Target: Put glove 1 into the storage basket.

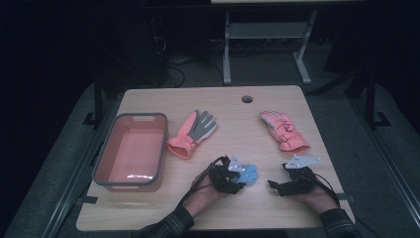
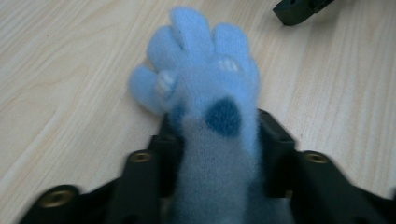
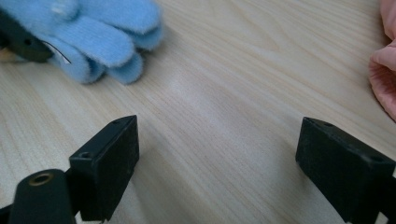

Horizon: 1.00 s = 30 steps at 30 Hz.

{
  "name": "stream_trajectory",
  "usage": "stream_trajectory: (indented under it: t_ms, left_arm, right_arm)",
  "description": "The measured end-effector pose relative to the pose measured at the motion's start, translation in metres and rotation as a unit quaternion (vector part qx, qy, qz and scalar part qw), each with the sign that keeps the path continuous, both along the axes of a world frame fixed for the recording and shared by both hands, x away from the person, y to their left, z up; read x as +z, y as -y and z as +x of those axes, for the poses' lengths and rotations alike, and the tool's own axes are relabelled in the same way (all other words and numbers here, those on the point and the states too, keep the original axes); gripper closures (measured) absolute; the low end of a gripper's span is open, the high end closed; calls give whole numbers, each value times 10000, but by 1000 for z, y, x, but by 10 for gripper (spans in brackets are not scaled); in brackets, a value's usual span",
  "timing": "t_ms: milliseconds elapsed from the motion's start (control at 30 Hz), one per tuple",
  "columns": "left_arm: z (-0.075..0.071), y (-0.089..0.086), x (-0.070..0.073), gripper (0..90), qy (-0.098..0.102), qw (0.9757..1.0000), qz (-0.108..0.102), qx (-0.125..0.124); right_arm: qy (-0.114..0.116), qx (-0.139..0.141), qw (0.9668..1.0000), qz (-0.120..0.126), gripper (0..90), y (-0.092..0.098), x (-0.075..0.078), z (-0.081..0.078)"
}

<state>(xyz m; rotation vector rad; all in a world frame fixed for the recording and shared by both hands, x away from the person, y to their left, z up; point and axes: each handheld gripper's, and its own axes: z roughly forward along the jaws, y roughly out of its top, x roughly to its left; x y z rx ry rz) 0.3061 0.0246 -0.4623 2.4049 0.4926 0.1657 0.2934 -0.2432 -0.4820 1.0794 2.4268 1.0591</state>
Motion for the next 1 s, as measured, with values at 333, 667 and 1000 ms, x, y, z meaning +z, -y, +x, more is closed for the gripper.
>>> stream_trajectory:
  t_ms: [333, 667, 1000]
  left_arm:
    - [8, -4, 1, 772, -373, 9992, -133, -64]
    - [13, -13, 11, 787, -537, 9980, -328, 3]
    - [16, -24, 25, 790, -646, 9962, -585, 77]
  right_arm:
    - [-11, -2, 10000, 9, 132, -1, 0, 0]
    - [-8, 1, 10000, 8, 131, -1, 0, 1]
    - [-8, 0, 10000, 10, 131, -1, 0, 1]
